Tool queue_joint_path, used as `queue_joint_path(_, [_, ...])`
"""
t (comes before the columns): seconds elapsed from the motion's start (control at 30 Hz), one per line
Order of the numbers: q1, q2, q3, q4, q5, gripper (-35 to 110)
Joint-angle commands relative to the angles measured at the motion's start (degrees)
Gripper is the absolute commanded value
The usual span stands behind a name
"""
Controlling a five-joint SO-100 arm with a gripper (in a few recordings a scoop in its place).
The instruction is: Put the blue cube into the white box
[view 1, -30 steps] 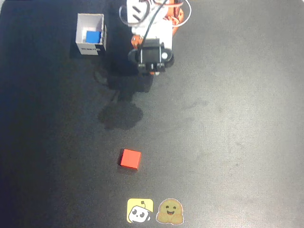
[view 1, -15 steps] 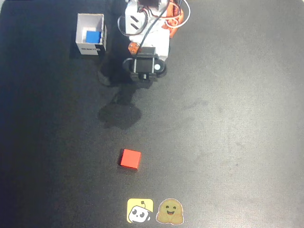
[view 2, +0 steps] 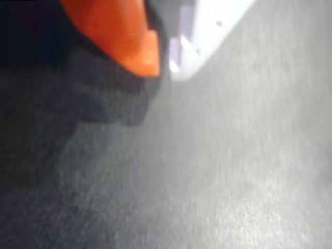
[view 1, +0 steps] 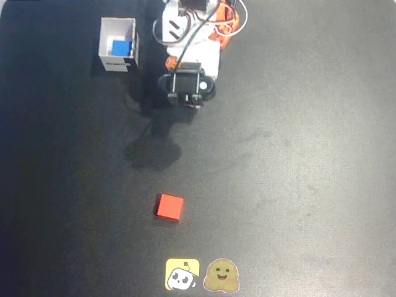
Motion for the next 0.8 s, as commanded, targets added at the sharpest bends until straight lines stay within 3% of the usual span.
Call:
queue_joint_path(0.0, [-0.6,0.3,-0.2,4.3,0.3,0])
queue_joint_path(0.77, [-0.3,0.3,-0.2,4.9,0.1,0])
